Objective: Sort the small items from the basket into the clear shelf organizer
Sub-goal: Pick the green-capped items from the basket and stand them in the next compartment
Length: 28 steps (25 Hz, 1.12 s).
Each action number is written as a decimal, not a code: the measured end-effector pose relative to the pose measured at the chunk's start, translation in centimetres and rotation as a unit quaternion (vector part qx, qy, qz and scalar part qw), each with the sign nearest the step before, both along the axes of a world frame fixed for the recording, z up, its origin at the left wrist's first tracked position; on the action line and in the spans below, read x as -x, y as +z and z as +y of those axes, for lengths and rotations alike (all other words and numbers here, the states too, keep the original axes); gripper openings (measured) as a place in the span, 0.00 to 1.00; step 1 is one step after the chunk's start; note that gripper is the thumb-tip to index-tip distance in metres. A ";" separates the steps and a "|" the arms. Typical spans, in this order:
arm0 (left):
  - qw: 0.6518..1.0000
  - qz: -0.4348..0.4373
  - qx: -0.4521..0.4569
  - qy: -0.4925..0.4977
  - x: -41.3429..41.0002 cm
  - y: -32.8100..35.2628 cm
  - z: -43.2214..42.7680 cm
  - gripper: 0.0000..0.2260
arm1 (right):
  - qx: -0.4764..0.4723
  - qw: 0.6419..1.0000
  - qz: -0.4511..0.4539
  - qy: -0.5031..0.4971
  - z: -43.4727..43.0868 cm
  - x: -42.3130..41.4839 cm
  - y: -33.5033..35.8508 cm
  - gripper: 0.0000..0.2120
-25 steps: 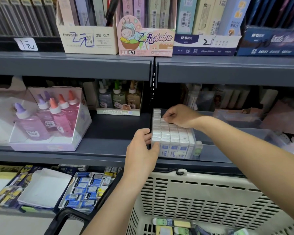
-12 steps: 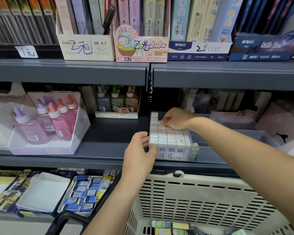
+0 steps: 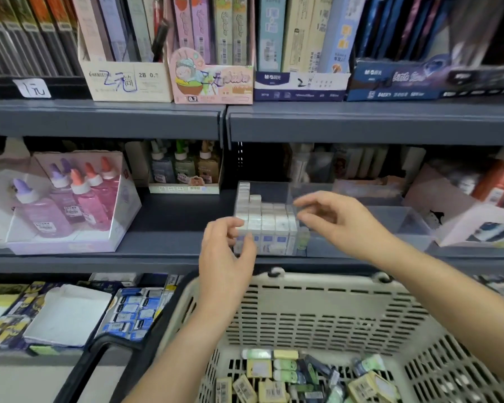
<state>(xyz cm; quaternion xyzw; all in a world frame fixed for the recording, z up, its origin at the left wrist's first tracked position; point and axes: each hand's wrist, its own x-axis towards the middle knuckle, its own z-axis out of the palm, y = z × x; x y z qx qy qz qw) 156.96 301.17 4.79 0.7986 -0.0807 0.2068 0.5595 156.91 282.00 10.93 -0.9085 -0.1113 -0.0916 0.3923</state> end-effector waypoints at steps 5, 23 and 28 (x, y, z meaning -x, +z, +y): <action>0.972 0.091 -0.142 -0.162 5.6 -4.1 -3.2 0.04 | 0.001 0.995 0.099 -0.018 -4.0 9.3 -5.9 0.08; 0.824 0.406 -0.282 -0.276 9.4 -13.6 -4.2 0.05 | 0.352 0.891 0.272 0.090 -3.9 11.8 -19.7 0.11; 0.818 0.409 -0.285 -0.287 9.3 -13.7 -4.6 0.04 | 0.419 0.871 0.227 0.116 -2.3 13.0 -20.6 0.13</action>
